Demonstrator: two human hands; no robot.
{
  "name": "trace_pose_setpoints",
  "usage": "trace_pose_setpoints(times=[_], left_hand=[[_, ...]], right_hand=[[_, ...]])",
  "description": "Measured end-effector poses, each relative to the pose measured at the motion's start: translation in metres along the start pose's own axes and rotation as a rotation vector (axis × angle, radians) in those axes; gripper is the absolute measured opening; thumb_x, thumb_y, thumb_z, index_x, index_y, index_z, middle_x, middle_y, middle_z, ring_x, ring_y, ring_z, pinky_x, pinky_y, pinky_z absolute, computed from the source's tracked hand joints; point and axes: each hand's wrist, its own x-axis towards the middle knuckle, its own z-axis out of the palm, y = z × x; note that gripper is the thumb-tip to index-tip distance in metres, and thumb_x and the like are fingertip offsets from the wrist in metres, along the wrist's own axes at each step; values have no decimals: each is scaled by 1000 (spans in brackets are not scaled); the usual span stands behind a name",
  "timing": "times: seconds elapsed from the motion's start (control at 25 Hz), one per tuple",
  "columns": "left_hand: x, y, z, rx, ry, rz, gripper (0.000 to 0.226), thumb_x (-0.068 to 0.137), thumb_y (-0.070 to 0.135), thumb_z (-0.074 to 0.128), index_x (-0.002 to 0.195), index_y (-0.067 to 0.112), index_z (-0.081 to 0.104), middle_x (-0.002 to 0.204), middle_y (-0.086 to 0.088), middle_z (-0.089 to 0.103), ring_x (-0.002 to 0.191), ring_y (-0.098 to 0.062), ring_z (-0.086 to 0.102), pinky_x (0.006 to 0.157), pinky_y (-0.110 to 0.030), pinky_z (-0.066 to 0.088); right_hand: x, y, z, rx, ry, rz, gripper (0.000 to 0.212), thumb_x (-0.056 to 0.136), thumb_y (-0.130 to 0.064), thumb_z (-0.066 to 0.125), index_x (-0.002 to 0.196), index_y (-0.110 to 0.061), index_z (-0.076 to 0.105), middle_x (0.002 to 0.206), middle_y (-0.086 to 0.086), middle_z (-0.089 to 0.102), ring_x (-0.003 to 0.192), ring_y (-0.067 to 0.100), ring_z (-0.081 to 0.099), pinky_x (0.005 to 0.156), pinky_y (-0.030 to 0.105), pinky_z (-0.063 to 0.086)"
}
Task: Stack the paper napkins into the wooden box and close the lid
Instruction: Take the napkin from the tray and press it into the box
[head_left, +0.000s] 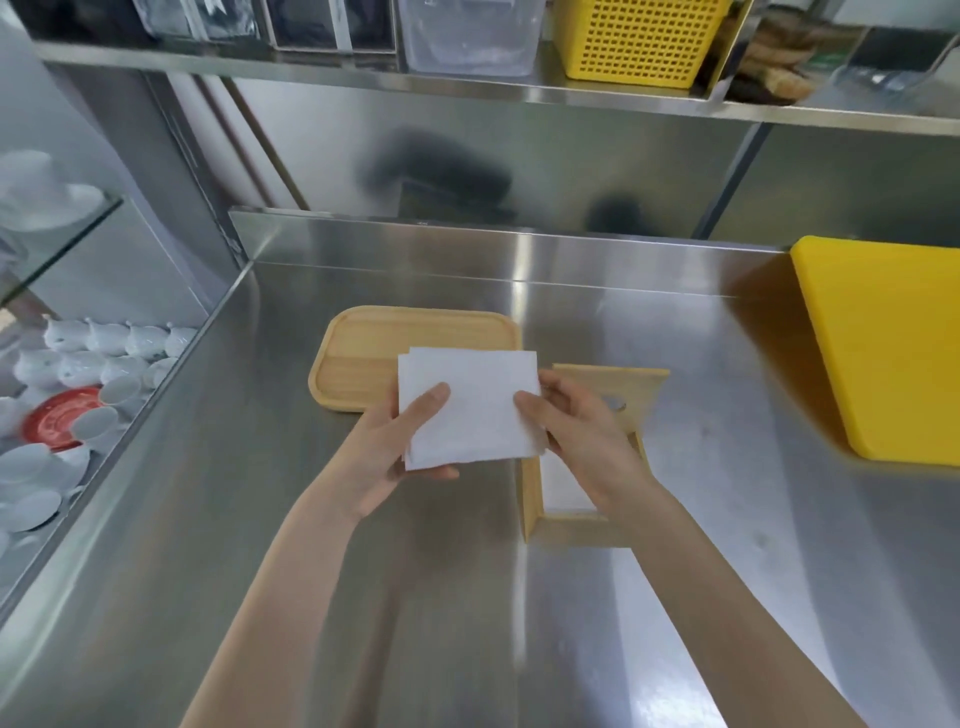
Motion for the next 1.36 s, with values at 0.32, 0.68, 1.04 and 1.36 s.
trace_pose_setpoints(times=[0.32, 0.68, 1.04, 1.36], left_hand=[[-15, -48, 46, 262, 0, -124, 29, 92, 32, 50, 120, 23, 51, 106, 8, 66, 92, -8, 64, 65, -18, 55], [10, -76, 73, 497, 136, -200, 11, 90, 18, 56, 79, 17, 59, 87, -2, 63, 83, -20, 58, 76, -33, 47], [31, -78, 98, 1167, 232, 36, 10, 89, 20, 50, 87, 10, 50, 88, -8, 59, 84, -30, 56, 64, -29, 36], [45, -90, 105, 1674, 118, 152, 22, 93, 16, 42, 113, 11, 51, 117, -3, 61, 106, -25, 58, 64, -29, 31]], right_hand=[[-50, 30, -54, -188, 106, 98, 26, 91, -15, 54, 117, -15, 57, 95, -4, 62, 89, 15, 59, 70, 16, 47], [-42, 44, -90, -559, 270, 60, 25, 88, -17, 58, 112, -12, 60, 90, -2, 59, 87, 16, 54, 66, 19, 42], [-17, 47, -88, -1095, 257, -39, 17, 89, -6, 45, 100, 2, 56, 101, 19, 61, 85, 34, 56, 70, 36, 44], [-2, 57, -85, -1503, 177, -141, 29, 87, -1, 45, 115, -7, 52, 118, 8, 60, 103, 30, 61, 84, 32, 41]])
